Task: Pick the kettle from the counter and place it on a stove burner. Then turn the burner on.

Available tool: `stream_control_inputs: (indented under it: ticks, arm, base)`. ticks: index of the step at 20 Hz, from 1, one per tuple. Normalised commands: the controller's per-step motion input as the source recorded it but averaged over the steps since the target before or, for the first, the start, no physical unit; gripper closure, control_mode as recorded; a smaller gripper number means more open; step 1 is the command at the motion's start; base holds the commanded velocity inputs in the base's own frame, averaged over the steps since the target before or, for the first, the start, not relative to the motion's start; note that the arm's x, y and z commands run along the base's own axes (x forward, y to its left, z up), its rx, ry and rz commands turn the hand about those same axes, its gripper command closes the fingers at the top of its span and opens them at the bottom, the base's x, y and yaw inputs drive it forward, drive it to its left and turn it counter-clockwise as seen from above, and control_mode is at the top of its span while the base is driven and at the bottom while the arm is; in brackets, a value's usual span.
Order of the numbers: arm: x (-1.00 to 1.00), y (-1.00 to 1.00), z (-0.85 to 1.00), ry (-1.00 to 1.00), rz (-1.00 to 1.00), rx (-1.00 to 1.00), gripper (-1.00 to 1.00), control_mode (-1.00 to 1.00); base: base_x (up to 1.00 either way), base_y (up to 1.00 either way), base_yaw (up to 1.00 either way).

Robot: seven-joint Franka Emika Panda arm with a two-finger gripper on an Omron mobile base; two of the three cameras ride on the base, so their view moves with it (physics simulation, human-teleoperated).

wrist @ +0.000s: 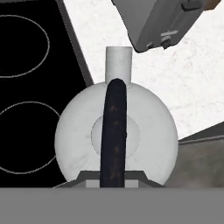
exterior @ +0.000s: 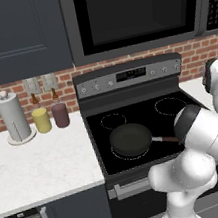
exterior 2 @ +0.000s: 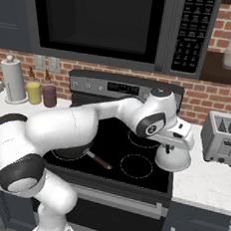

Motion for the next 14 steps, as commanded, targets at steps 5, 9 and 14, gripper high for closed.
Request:
stream_control_inputs:
  ticks: [5, 9, 14]
  arm:
    - [0.6, 0.16, 0.0, 0.11, 0.0, 0.03, 1.0, -1.0]
    - [0.47, 0.0, 0.0, 0.07, 0.0, 0.15, 1.0, -1.0]
    - [0.4, 0.0, 0.0, 0.17, 0.02, 0.15, 1.0, -1.0]
  base:
    - [0.0, 0.0, 0.0]
    - [0.0, 0.0, 0.0]
    - [0.0, 0.0, 0.0]
